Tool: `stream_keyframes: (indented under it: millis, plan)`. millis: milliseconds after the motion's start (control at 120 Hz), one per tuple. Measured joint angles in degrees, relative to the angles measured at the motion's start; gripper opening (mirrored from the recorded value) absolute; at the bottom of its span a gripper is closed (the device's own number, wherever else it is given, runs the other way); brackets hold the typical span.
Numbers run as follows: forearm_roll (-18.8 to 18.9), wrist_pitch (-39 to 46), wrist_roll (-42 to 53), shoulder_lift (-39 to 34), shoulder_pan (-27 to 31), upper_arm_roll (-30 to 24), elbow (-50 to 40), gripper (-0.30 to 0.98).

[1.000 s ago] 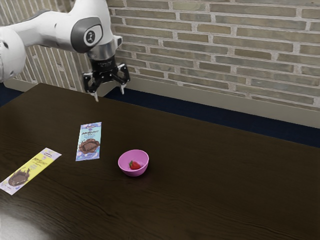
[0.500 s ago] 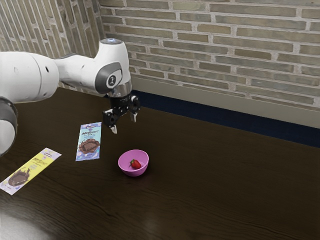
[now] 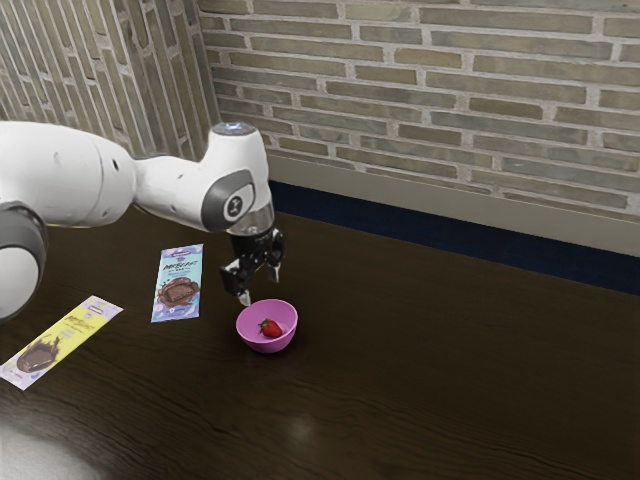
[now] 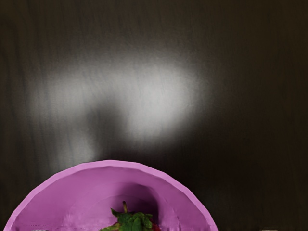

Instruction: Take strawberry from the bowl

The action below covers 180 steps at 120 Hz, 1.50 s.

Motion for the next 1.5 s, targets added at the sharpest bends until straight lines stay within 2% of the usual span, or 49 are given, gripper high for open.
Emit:
stream_keyframes:
  millis: [192,458,958,1500]
  plan:
    - [-0.10,1.26,-1.93,-2.41,-2.08,0.05,-3.95,0.48]
    - [-0.16,2.77,-3.78,-2.00,-3.23,0.05,-5.60,0.42]
    - [-0.30,4.82,-5.60,2.81,-2.31,0.05,-4.18,0.39]
    - [-0.57,6.22,-5.75,4.42,-2.43,0.03,-3.65,0.36]
